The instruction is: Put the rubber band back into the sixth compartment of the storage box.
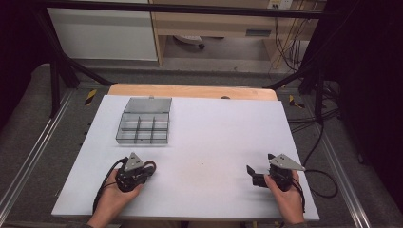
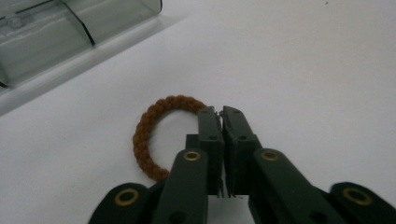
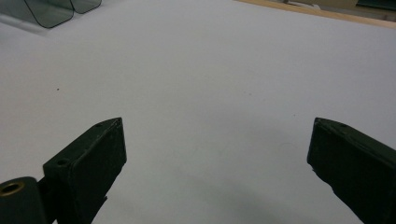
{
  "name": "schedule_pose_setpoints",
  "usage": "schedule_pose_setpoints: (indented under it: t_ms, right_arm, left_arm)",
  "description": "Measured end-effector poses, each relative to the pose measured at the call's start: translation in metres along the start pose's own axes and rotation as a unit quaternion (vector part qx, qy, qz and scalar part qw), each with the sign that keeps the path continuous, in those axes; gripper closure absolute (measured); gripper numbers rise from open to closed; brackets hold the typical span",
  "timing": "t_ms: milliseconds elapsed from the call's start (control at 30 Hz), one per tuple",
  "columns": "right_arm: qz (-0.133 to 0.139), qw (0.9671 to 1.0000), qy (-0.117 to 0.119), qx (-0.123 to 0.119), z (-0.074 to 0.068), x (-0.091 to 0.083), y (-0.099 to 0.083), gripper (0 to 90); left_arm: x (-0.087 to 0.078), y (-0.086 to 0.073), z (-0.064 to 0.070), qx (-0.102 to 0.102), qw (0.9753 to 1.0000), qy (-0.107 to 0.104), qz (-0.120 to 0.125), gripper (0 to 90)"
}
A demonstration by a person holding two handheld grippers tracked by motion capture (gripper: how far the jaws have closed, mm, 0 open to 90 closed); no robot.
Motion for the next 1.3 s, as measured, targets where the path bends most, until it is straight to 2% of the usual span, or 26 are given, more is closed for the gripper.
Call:
schedule_pose_setpoints:
  t_ms: [67, 167, 200, 400, 533, 567, 633, 700, 767, 833, 933, 1000, 1033, 1100, 1133, 1167, 1300]
  right_arm:
    - [0.002, 1.0, 0.001, 0.0, 0.0, 0.0, 0.001, 5.0]
    - [0.004, 1.0, 0.001, 0.001, 0.0, -0.001, 0.001, 5.0]
    - [0.005, 1.0, 0.002, 0.001, 0.0, -0.001, 0.001, 5.0]
    - [0.007, 1.0, 0.003, 0.004, 0.0, -0.002, 0.001, 5.0]
    - [0.006, 1.0, 0.003, 0.003, 0.0, -0.001, 0.001, 5.0]
    - [0.006, 1.0, 0.003, 0.003, 0.0, -0.001, 0.001, 5.0]
    - [0.006, 1.0, 0.003, 0.003, 0.0, -0.001, 0.001, 5.0]
    - [0.005, 1.0, 0.002, 0.003, 0.0, -0.001, 0.001, 5.0]
    - [0.005, 1.0, 0.002, 0.003, 0.0, -0.002, 0.001, 4.9]
    - [0.005, 1.0, 0.002, 0.004, 0.0, -0.002, 0.0, 5.0]
    - [0.006, 1.0, 0.002, 0.003, 0.001, -0.002, 0.0, 5.0]
    - [0.005, 1.0, 0.002, 0.003, 0.001, -0.002, 0.0, 5.0]
    - [0.005, 1.0, 0.002, 0.007, 0.001, -0.001, 0.0, 5.0]
    - [0.005, 1.0, 0.001, 0.008, 0.001, -0.002, 0.0, 5.0]
    - [0.006, 0.9999, 0.001, 0.009, 0.002, -0.002, 0.0, 5.0]
    - [0.006, 0.9999, 0.001, 0.01, 0.002, -0.002, 0.0, 5.0]
    - [0.007, 0.9999, -0.003, 0.008, 0.003, -0.002, 0.0, 5.0]
  left_arm:
    - [-0.002, 0.001, -0.001, -0.005, 1.0, -0.004, 0.006, 89.2]
    - [0.0, 0.0, -0.003, -0.01, 0.9999, -0.005, 0.002, 89.4]
    - [0.001, 0.0, -0.005, -0.011, 0.9999, 0.003, 0.004, 89.4]
    - [0.003, 0.0, -0.007, -0.009, 0.9999, 0.008, 0.01, 87.9]
    - [0.002, -0.002, -0.01, -0.012, 0.9997, 0.015, 0.017, 79.5]
    - [0.002, -0.002, -0.01, -0.013, 0.9997, 0.012, 0.018, 79.5]
    - [0.003, -0.003, -0.008, -0.013, 0.9998, 0.006, 0.014, 73.2]
    - [0.004, -0.004, -0.006, -0.009, 0.9999, 0.008, 0.009, 70.5]
    - [0.005, -0.006, -0.005, -0.008, 0.9999, 0.011, -0.003, 76.2]
    - [0.004, -0.006, -0.006, -0.011, 0.9998, 0.013, -0.003, 83.0]
    - [0.004, -0.005, -0.008, -0.02, 0.9998, 0.007, -0.008, 84.3]
    - [0.003, -0.005, -0.008, -0.018, 0.9997, 0.009, -0.011, 85.0]
    - [0.003, -0.004, -0.008, -0.018, 0.9998, 0.008, -0.009, 85.3]
    - [-0.001, 0.001, -0.008, -0.021, 0.9997, 0.008, 0.015, 85.3]
    - [-0.001, 0.001, -0.008, -0.021, 0.9997, 0.008, 0.015, 85.4]
    - [-0.005, 0.005, -0.007, -0.023, 0.9993, 0.005, 0.029, 85.4]
    - [-0.006, 0.013, -0.004, -0.028, 0.9985, -0.009, 0.046, 85.4]
Point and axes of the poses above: each handheld gripper's, and its own axes: x roughly forward along the jaws, y roughly out of its top, z roughly to its right, the point moved 3 cm from there along x, roughly forward along the jaws, and after that the axes turned 3 degrees about -z, right-handed, at the moved point
